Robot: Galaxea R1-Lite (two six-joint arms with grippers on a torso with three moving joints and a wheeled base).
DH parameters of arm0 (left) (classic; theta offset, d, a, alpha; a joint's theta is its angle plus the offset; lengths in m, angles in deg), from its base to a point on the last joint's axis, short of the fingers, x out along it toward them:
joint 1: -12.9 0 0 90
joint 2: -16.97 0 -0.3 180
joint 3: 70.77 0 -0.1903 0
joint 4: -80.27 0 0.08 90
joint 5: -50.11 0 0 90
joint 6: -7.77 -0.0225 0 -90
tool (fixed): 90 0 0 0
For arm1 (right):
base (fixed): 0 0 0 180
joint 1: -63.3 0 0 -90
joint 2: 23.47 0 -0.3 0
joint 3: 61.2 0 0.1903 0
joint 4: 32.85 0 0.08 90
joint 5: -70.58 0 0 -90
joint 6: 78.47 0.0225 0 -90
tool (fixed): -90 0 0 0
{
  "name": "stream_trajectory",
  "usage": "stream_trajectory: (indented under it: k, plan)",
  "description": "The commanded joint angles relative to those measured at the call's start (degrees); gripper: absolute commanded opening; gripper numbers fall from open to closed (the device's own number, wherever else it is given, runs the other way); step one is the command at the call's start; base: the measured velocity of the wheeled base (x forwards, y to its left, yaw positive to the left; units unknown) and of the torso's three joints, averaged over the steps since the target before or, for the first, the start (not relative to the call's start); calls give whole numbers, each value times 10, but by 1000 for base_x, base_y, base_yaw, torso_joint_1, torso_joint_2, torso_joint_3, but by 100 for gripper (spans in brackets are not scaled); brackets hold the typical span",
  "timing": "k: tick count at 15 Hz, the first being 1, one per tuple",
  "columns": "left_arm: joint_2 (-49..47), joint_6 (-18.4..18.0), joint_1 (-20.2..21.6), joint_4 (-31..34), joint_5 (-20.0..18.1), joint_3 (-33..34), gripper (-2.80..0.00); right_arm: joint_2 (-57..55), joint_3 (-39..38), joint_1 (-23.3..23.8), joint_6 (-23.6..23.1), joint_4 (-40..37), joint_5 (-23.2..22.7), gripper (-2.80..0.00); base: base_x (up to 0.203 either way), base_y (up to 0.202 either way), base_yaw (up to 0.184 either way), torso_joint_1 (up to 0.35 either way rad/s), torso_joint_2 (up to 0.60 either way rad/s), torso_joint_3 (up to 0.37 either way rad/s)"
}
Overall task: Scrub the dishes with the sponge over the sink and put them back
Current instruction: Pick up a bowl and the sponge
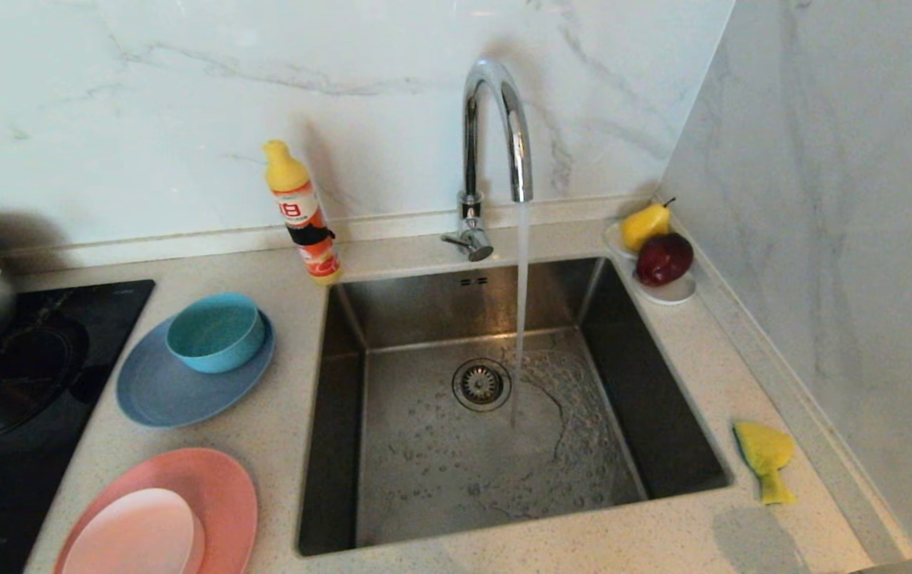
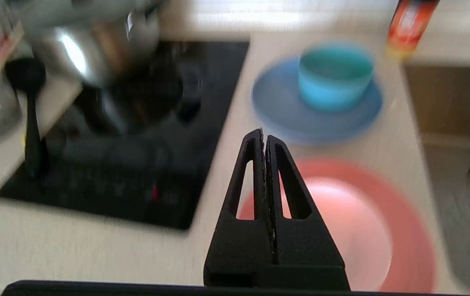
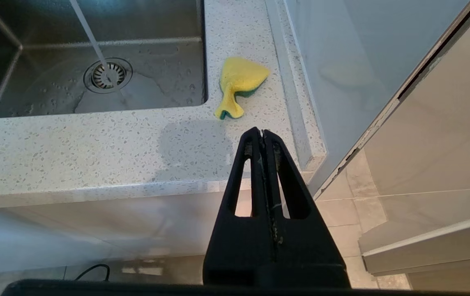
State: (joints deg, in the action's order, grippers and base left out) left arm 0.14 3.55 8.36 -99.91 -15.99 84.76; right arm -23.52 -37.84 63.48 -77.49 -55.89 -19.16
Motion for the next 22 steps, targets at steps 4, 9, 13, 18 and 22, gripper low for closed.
stream_trajectory:
  k: [4,9,13,18,22]
  plan:
    - [8,41,2,1,128,22,-280,0,0,0,0,0,0,-280,0,0,0,0,0,0]
    - [55,0,61,48,106,22,-280,0,0,0,0,0,0,-280,0,0,0,0,0,0]
    - [157,-12,58,164,-196,18,-280,0,0,0,0,0,0,-280,0,0,0,0,0,0]
    - [167,-11,56,235,-265,18,-280,0,0,0,0,0,0,-280,0,0,0,0,0,0]
    - [167,-11,56,226,-264,22,-280,0,0,0,0,0,0,-280,0,0,0,0,0,0]
